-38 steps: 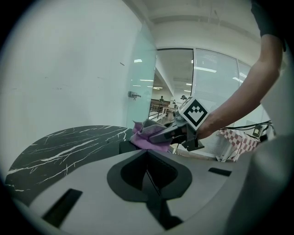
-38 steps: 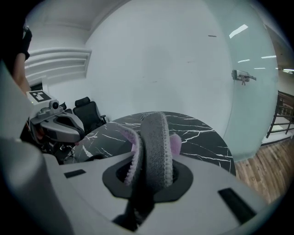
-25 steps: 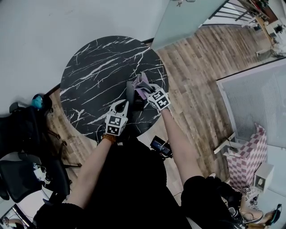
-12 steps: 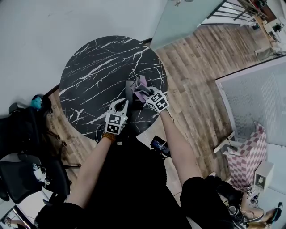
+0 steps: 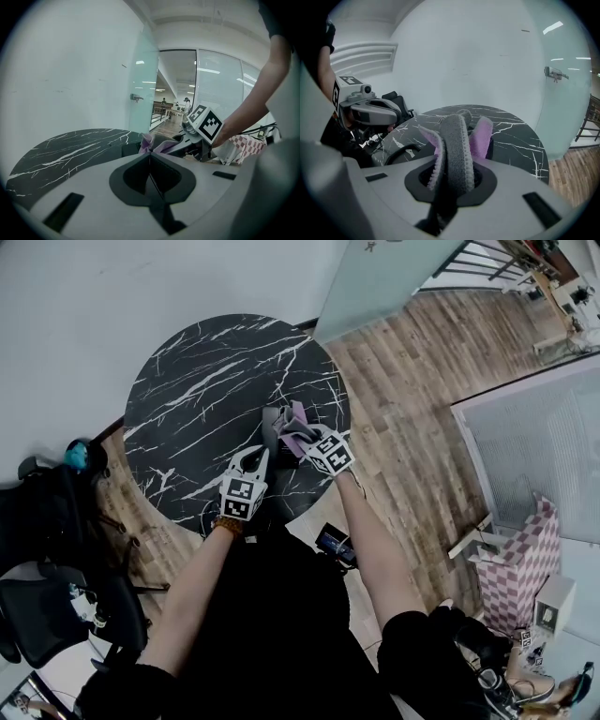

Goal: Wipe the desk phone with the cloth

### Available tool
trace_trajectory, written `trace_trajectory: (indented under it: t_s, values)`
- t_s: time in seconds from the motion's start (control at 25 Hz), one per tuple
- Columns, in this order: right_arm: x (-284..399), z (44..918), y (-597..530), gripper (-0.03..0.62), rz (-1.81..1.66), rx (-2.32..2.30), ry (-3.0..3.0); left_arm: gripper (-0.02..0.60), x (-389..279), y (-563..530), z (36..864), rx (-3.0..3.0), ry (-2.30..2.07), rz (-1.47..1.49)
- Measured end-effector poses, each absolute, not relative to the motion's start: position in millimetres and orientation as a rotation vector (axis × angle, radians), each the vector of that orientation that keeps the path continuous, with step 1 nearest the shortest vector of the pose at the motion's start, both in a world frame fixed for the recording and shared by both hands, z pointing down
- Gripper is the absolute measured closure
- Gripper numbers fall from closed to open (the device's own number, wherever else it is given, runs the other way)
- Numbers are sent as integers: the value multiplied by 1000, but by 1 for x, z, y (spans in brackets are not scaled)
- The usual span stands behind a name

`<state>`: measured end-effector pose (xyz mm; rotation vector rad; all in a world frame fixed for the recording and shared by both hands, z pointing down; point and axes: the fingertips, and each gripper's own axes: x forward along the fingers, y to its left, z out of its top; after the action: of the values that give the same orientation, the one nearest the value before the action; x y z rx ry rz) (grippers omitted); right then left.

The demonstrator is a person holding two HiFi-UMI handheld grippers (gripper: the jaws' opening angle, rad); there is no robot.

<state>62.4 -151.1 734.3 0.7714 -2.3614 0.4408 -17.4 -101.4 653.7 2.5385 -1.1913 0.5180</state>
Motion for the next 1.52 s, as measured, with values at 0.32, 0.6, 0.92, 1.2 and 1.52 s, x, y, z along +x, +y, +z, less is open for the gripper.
trace_trajectory:
  t_s: [0.32, 0.6, 0.92, 1.2, 1.52]
  values:
    - [61, 738, -145, 537, 462, 740, -2363, 568, -14, -102, 654, 2554, -1180, 520]
    - [60, 741, -137, 539, 476, 722, -2369, 568, -10, -99, 658, 2555, -1165, 532]
    - [59, 745, -129, 539, 497, 716, -2385, 568, -9, -97, 657, 2564, -1156, 550]
    - [57, 749, -121, 539, 505, 695, -2377, 568, -9, -97, 655, 2572, -1155, 542]
    - [52, 756, -109, 539, 520, 655, -2369, 568, -9, -93, 657, 2573, -1147, 549]
